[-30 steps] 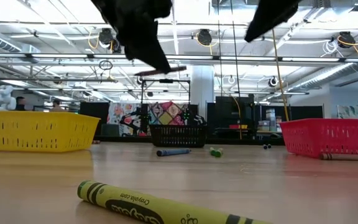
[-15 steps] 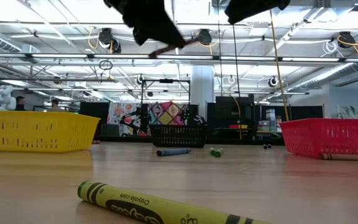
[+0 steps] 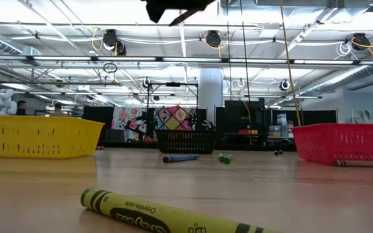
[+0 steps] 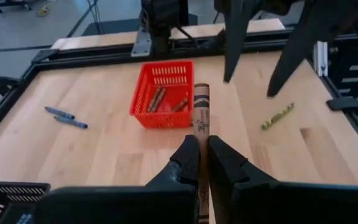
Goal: Sort crayons
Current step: Put the brown crayon into the red bin
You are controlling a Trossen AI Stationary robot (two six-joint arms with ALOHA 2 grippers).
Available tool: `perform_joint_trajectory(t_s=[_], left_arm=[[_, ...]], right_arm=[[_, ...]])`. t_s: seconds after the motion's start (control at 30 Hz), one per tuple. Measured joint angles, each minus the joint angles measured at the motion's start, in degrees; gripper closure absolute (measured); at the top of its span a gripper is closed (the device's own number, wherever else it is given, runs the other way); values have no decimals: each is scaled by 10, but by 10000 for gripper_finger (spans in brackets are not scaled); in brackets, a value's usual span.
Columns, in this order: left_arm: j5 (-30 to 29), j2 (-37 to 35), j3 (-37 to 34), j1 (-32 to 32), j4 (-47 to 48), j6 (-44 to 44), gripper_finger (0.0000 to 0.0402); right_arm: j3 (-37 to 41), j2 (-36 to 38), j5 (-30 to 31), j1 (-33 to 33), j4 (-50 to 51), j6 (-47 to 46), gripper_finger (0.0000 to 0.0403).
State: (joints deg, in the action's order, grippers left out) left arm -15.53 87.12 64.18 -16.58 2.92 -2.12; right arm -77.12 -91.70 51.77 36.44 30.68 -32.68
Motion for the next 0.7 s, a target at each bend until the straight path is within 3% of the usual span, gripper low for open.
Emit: perform_joint_trajectory(t_s=[0.27, 0.7], left_arm=[[20, -8, 1, -17, -80, 31, 394], [50, -8, 0, -19, -116, 47, 394]], right_arm=[[0, 0, 81, 29, -14, -8, 284], [0, 0, 86, 30, -145, 133, 284]])
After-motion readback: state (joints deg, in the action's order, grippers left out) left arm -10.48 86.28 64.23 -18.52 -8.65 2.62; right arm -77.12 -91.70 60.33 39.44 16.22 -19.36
